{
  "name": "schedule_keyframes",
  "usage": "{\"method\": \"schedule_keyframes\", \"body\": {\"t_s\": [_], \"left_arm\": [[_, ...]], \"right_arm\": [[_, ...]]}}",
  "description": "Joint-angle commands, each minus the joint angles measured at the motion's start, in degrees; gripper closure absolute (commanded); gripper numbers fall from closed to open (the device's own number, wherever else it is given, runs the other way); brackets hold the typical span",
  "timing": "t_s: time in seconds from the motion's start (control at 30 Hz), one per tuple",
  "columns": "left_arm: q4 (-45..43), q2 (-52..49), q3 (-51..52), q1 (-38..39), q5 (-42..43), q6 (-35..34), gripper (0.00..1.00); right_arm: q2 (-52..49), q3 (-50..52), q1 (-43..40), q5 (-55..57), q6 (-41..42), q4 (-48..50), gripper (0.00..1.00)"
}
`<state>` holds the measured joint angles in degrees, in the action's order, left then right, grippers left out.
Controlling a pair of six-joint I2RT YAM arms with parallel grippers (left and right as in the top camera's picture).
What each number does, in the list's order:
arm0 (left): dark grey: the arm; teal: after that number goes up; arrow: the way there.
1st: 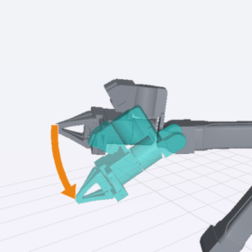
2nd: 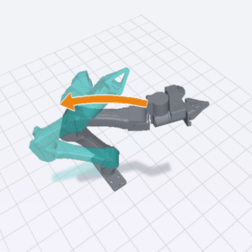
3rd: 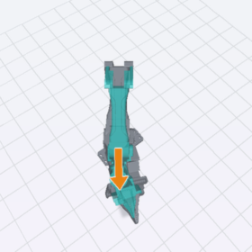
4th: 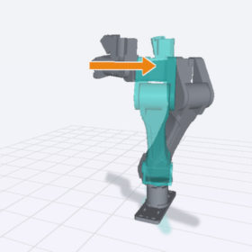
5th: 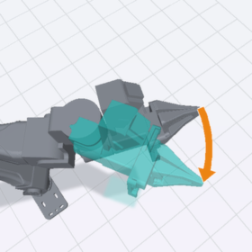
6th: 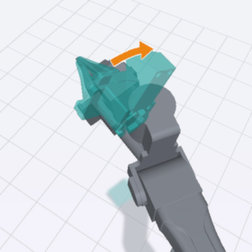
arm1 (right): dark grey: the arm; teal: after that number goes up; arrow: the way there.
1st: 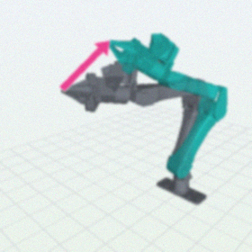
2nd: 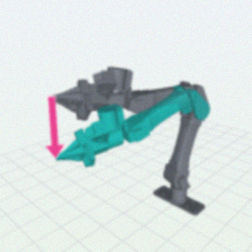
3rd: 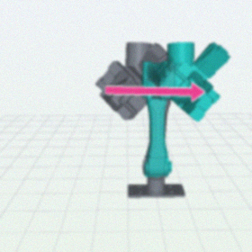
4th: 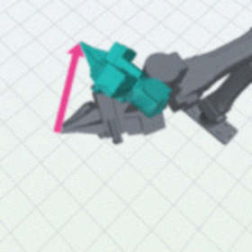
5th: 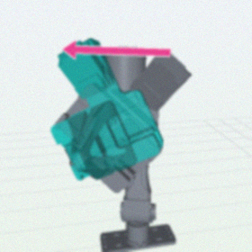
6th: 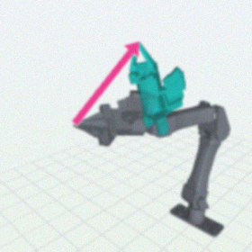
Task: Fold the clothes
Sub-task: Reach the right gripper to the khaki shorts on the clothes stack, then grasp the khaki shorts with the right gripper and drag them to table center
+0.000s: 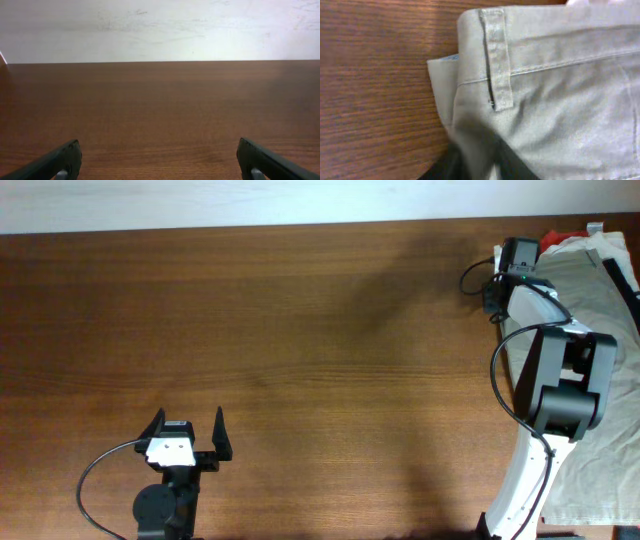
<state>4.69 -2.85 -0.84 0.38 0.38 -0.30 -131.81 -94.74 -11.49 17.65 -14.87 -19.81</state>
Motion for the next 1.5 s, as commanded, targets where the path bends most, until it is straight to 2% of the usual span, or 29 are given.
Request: {"method": "schedule_keyframes", "body": {"t_s": [0.0, 0.13, 0.3, 0.5, 0.63, 0.7, 0.77, 0.83, 0.97, 1.0, 1.03, 1.07, 1.1, 1.13, 1.23, 1.3, 1.4, 1.43, 1.47], "left_arm": [[0.11, 0.33, 0.31, 0.35, -0.24, -0.74, 0.01], [0.11, 0.33, 0.31, 0.35, -0.24, -0.76, 0.01], [0.11, 0.33, 0.31, 0.35, -0.24, -0.74, 0.01], [0.11, 0.33, 0.31, 0.35, -0.24, -0.74, 0.01], [0.11, 0.33, 0.31, 0.35, -0.24, -0.74, 0.01], [0.11, 0.33, 0.31, 0.37, -0.24, -0.74, 0.01], [0.11, 0.33, 0.31, 0.35, -0.24, -0.74, 0.01], [0.11, 0.33, 0.31, 0.35, -0.24, -0.74, 0.01], [0.11, 0.33, 0.31, 0.37, -0.22, -0.74, 0.01], [0.11, 0.33, 0.31, 0.35, -0.22, -0.74, 0.01], [0.11, 0.33, 0.31, 0.35, -0.22, -0.74, 0.01], [0.11, 0.33, 0.31, 0.35, -0.22, -0.76, 0.01], [0.11, 0.33, 0.31, 0.35, -0.22, -0.74, 0.01], [0.11, 0.33, 0.31, 0.35, -0.24, -0.74, 0.01], [0.11, 0.33, 0.31, 0.35, -0.24, -0.74, 0.01], [0.11, 0.33, 0.31, 0.35, -0.24, -0.74, 0.01], [0.11, 0.33, 0.31, 0.37, -0.24, -0.74, 0.01], [0.11, 0.33, 0.31, 0.35, -0.24, -0.74, 0.01], [0.11, 0.33, 0.31, 0.35, -0.22, -0.74, 0.01]], "right_arm": [[-1.75, -0.22, -0.17, 4.09, 2.38, -0.57, 0.96], [0.48, -0.22, -0.17, 3.78, 7.63, -1.09, 0.96], [12.20, -0.22, -0.11, -5.20, 12.85, -3.82, 0.96], [20.76, -0.22, 2.34, -17.70, 12.83, -9.92, 0.96], [20.98, -0.22, 12.70, -27.04, 14.95, -12.96, 0.96], [20.96, -0.22, 21.46, -31.06, 18.05, -12.31, 0.96], [20.87, -0.22, 27.56, -30.97, 19.91, -11.61, 0.96], [20.28, -0.20, 38.58, -30.97, 23.26, -9.51, 0.96], [18.73, -0.20, 51.23, -30.93, 29.66, -6.47, 0.96], [18.67, -0.20, 53.57, -30.49, 30.40, -5.53, 0.92], [18.67, -0.20, 54.66, -30.51, 30.40, -4.70, 0.70], [18.67, -0.22, 55.49, -30.53, 30.40, -3.98, 0.52], [18.67, -0.22, 55.78, -30.53, 30.40, -3.89, 0.51], [18.78, -0.22, 55.65, -30.60, 30.40, -4.26, 0.45], [20.98, -0.22, 53.94, -30.58, 30.40, -6.45, 0.43], [23.96, -0.22, 51.25, -30.49, 30.18, -9.20, 0.32], [28.59, -0.22, 42.18, -26.10, 30.25, -19.45, 0.16], [29.66, -0.22, 36.48, -25.83, 30.23, -25.38, 0.00], [29.88, -0.22, 33.97, -26.03, 30.23, -27.93, 0.01]]}}
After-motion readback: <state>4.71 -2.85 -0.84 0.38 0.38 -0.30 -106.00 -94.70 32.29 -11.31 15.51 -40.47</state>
